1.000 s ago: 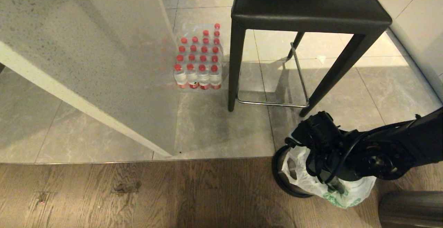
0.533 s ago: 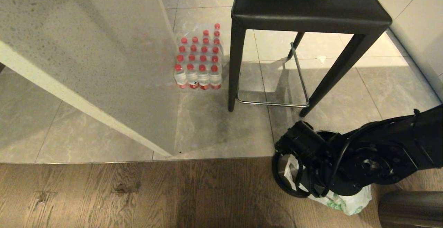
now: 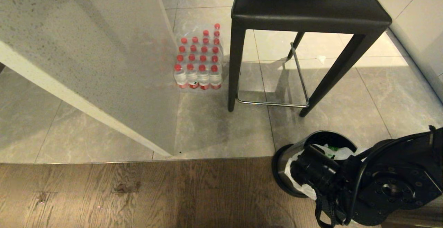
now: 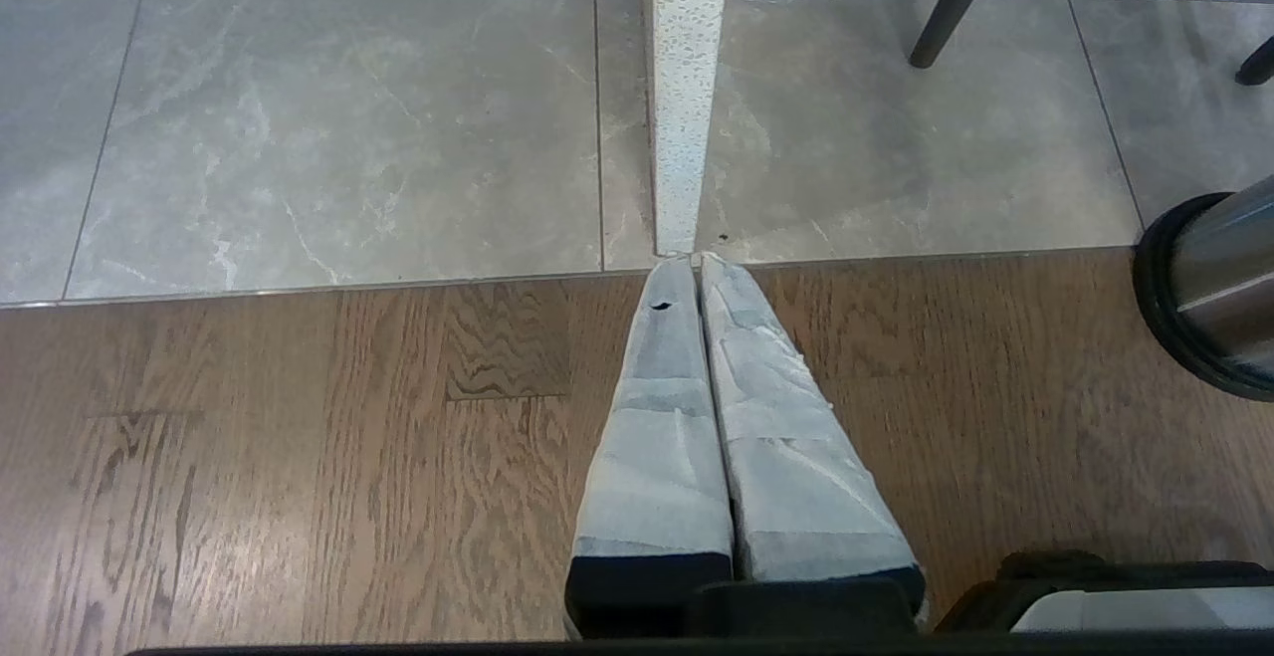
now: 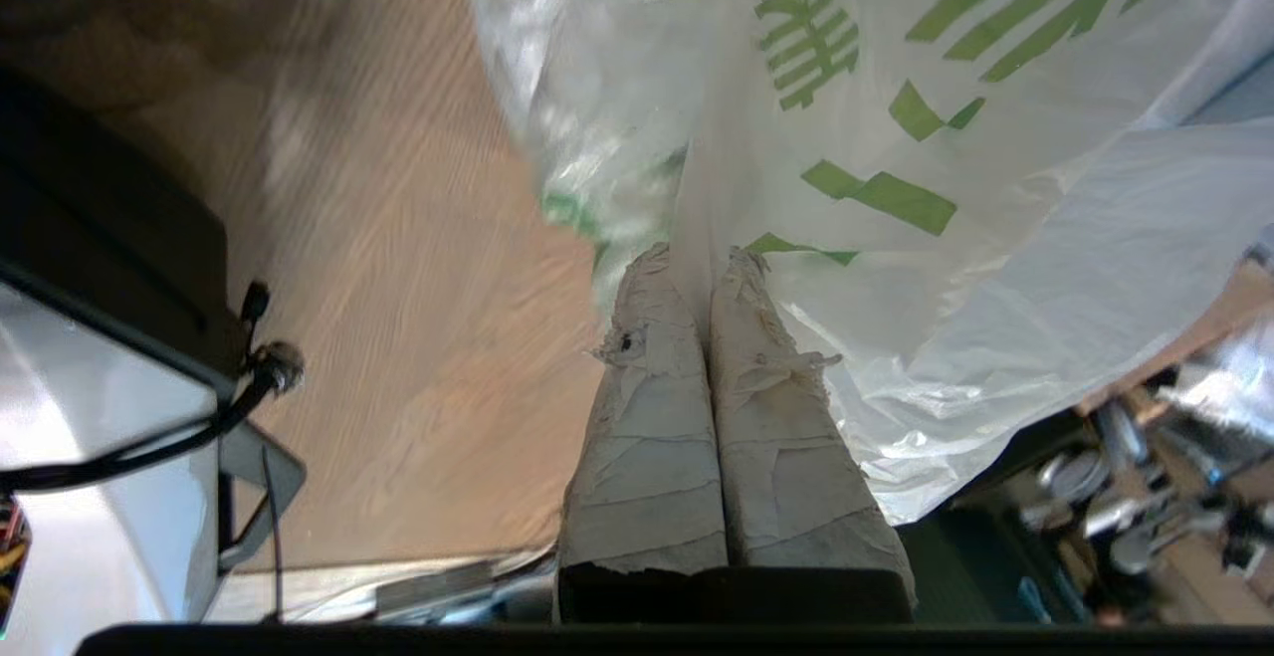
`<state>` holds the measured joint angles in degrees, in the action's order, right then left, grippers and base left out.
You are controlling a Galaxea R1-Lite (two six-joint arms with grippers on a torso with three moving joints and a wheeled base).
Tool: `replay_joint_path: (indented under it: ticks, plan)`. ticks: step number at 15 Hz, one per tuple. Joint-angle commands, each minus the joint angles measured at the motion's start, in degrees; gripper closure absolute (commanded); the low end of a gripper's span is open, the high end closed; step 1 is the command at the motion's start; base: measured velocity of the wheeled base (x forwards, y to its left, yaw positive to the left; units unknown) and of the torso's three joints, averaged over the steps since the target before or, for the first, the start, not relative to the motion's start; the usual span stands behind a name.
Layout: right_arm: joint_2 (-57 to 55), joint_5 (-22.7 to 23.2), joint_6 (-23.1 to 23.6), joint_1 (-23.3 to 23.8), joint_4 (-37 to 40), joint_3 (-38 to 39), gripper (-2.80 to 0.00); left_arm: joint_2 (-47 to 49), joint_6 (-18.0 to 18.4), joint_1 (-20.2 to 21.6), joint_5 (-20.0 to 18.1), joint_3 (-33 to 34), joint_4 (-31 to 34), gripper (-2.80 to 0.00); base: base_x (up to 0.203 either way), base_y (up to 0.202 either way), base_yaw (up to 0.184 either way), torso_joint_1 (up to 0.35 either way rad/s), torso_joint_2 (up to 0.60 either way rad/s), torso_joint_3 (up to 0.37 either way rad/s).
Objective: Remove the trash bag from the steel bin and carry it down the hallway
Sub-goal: Pick up the trash bag
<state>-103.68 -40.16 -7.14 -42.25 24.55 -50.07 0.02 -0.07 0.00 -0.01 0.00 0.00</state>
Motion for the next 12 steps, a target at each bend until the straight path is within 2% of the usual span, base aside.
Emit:
replay_joint_path:
  ticks: [1, 4, 9, 12]
  plan:
    - [-1.53, -0.27, -1.58, -0.09, -0.36, 0.42, 0.0, -0.02, -0.01, 0.0, 0.01, 0.0, 0.0, 0.0, 0.0, 0.0, 0.0, 0.0, 0.0, 0.0]
    - [-0.57, -0.9, -4.38, 2.73, -0.54, 0.8, 0.0, -0.02, -0.01, 0.0, 0.01, 0.0, 0.0, 0.0, 0.0, 0.0, 0.0, 0.0, 0.0, 0.0]
    - [0.57, -4.3, -5.16, 14.07, -1.3, -0.62, 0.0, -0.02, -0.01, 0.0, 0.01, 0.0, 0.0, 0.0, 0.0, 0.0, 0.0, 0.0, 0.0, 0.0]
    - [3.74, -4.25, -5.04, 14.83, -0.99, 1.32, 0.0, -0.02, -0.01, 0.0, 0.01, 0.0, 0.0, 0.0, 0.0, 0.0, 0.0, 0.0, 0.0, 0.0]
